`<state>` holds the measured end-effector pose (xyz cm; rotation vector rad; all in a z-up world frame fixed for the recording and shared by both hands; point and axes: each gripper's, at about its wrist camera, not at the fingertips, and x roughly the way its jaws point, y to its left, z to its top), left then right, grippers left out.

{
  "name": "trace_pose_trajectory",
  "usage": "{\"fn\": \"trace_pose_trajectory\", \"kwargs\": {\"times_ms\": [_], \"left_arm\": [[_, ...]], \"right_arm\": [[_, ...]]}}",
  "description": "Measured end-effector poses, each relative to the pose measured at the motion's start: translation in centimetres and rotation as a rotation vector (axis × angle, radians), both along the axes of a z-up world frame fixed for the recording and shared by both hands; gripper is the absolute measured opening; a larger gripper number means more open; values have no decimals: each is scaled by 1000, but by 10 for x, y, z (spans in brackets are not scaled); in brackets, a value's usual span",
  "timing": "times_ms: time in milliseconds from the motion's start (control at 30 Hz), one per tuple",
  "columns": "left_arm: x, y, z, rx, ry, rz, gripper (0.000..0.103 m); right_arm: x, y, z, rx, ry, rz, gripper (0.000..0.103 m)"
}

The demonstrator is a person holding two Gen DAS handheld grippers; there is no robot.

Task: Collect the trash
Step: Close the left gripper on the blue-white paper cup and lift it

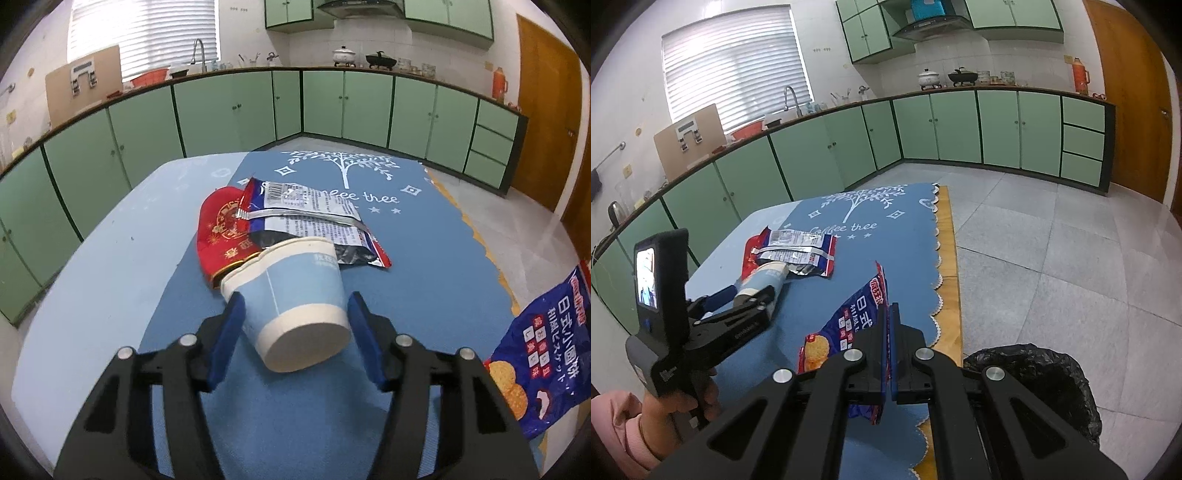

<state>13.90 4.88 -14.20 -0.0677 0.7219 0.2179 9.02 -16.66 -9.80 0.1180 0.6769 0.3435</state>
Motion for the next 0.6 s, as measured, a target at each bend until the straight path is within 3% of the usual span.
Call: {"fn": "trace_pose_trajectory", "kwargs": {"times_ms": [133, 367, 433, 500, 600], "left_arm": [[-7, -1, 6, 0, -26, -24, 42], [-16, 6, 9, -47, -26, -41, 41], [-17, 5, 9, -42, -22, -39, 44], [-17, 5, 9, -45, -22, -37, 65], [-17, 4, 9, -30, -21, -28, 76]], "right_arm": [[0, 0, 1, 2, -5, 1, 1], [-3, 2, 6, 2, -19, 5, 1], [-2, 3, 8, 1, -23, 7, 1], [-2, 4, 9, 0, -25, 9, 1], [-2, 6, 9, -7, -24, 11, 1]]}}
